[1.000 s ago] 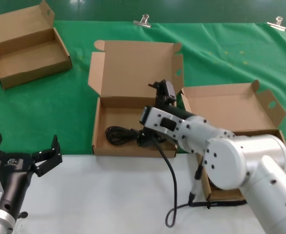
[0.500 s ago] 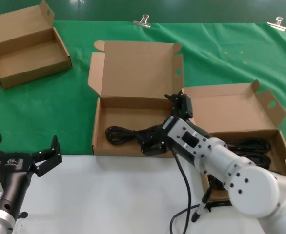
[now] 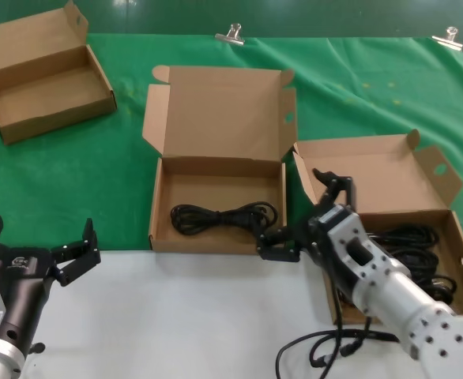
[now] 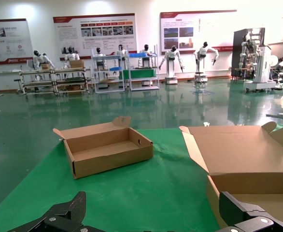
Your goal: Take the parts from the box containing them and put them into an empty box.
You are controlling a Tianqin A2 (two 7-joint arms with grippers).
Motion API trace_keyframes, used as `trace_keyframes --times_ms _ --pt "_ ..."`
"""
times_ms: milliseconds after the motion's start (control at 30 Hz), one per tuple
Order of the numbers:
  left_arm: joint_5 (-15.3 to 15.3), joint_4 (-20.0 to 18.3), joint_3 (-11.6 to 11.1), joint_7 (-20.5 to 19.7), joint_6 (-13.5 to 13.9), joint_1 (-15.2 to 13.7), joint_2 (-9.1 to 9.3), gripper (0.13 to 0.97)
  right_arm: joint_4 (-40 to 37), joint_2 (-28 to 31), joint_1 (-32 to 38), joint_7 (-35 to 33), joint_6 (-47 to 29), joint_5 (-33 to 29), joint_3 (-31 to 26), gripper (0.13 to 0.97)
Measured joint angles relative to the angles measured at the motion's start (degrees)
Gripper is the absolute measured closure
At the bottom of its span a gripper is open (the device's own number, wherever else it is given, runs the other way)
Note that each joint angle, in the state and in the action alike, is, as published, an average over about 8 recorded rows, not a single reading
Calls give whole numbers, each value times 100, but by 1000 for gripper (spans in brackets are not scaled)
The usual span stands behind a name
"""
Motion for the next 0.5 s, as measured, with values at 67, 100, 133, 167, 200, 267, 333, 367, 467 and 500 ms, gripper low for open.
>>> trace_keyframes --times_ms 67,100,133,167,200,267,333,367,467,500 --pt "0 0 0 1 0 0 0 132 91 39 -143 -57 82 216 74 129" --pt "0 0 0 2 0 0 0 132 137 59 -216 -85 123 326 112 129" --pt "0 0 0 2 0 0 0 132 183 78 -286 -114 164 436 150 129" --pt "0 0 0 3 0 0 0 132 228 97 -356 -141 203 542 187 129" --pt "0 0 0 2 0 0 0 132 274 117 -428 -170 244 652 225 129" --pt "0 0 0 2 0 0 0 132 365 156 -571 -226 324 869 299 129" --pt "-1 0 0 1 0 0 0 132 455 195 -714 -282 405 1084 373 129" --pt "-1 0 0 1 0 0 0 132 502 215 -787 -310 445 1195 411 129" --pt "-1 0 0 0 0 0 0 132 639 273 -1003 -395 567 1521 524 129" --pt "-1 0 0 0 0 0 0 132 685 293 -1075 -423 608 1631 562 129"
